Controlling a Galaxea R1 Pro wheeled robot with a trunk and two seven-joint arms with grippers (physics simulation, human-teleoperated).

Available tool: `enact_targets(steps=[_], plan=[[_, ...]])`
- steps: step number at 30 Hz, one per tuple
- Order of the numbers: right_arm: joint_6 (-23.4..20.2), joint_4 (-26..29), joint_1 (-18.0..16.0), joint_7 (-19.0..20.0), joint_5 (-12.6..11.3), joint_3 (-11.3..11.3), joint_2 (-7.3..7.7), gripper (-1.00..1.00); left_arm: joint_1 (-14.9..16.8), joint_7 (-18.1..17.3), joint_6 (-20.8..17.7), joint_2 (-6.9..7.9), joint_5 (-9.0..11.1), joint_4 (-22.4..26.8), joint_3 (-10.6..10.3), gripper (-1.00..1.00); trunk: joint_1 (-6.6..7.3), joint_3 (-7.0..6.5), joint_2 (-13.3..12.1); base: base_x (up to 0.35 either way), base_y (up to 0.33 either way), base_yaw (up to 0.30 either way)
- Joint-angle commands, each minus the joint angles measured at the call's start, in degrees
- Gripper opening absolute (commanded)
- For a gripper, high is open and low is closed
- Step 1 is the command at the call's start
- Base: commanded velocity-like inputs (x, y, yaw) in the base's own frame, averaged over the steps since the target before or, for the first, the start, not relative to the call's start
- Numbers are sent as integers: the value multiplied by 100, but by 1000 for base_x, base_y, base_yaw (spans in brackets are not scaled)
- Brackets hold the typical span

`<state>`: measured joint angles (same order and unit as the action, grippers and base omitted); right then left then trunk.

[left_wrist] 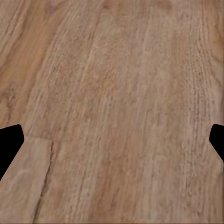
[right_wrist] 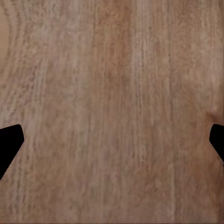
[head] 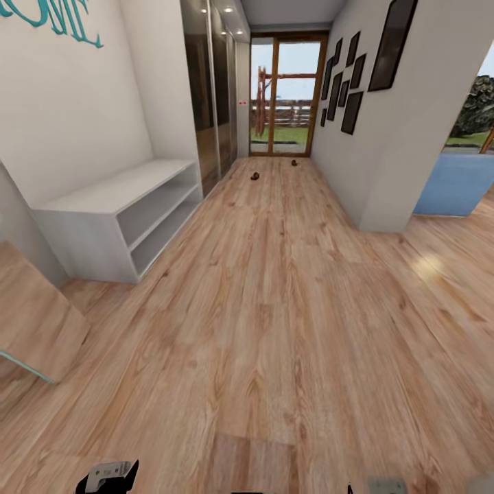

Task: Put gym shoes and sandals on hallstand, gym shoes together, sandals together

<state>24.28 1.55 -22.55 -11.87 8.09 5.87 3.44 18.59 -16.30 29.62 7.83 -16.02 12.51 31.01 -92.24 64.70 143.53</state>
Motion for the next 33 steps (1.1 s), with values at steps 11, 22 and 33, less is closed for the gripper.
enact_targets(steps=[11, 22, 33], plan=[[16, -7, -3, -17, 61, 46, -1, 100, 4, -32, 18, -1, -44, -3, 47, 100, -2, 5, 2, 336, -100, 0], [15, -7, -3, -17, 61, 45, -1, 100, 4, -32, 18, -1, -41, -3, 48, 100, -2, 5, 2, 336, -100, 0], [15, -7, -3, -17, 61, 47, -1, 100, 4, -32, 18, -1, -41, -3, 51, 100, -2, 5, 2, 336, -100, 0]])
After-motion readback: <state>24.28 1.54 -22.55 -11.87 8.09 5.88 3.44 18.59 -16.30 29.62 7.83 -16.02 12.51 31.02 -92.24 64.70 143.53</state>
